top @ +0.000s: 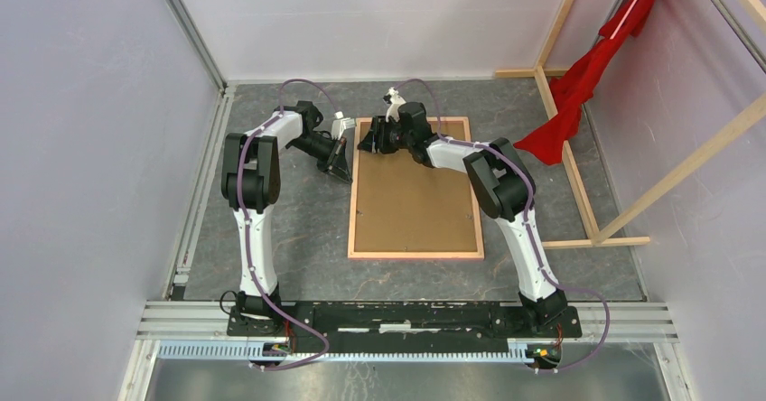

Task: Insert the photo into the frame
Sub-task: Install the photo frame at the center of the board.

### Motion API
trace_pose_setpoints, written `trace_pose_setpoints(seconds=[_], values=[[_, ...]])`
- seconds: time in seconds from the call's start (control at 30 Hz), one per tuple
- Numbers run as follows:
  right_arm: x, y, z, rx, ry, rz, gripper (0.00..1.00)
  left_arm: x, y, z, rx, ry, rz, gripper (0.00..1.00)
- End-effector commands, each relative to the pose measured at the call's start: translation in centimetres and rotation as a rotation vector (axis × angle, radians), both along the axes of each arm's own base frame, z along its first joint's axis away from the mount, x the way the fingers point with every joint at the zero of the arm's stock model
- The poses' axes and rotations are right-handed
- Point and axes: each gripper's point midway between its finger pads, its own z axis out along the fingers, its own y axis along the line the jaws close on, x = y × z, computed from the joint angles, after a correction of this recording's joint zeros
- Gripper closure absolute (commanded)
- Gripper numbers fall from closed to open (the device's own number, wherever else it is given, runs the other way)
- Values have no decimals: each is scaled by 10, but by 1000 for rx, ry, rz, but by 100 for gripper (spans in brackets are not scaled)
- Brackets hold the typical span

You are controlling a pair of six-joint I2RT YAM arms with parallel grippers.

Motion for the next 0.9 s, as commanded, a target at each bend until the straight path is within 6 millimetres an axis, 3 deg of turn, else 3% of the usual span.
trace_pose_setpoints(seconds=[0.0, 0.4, 0.87], values=[[-20, 2, -29, -28, 106, 29, 46, -4, 3, -15, 45, -23, -54, 98], [-19, 11, -29, 8, 126, 49, 47, -4, 3, -16, 45, -19, -53, 98], [-21, 15, -44, 8, 153, 79, 47, -5, 4, -18, 48, -14, -54, 98]])
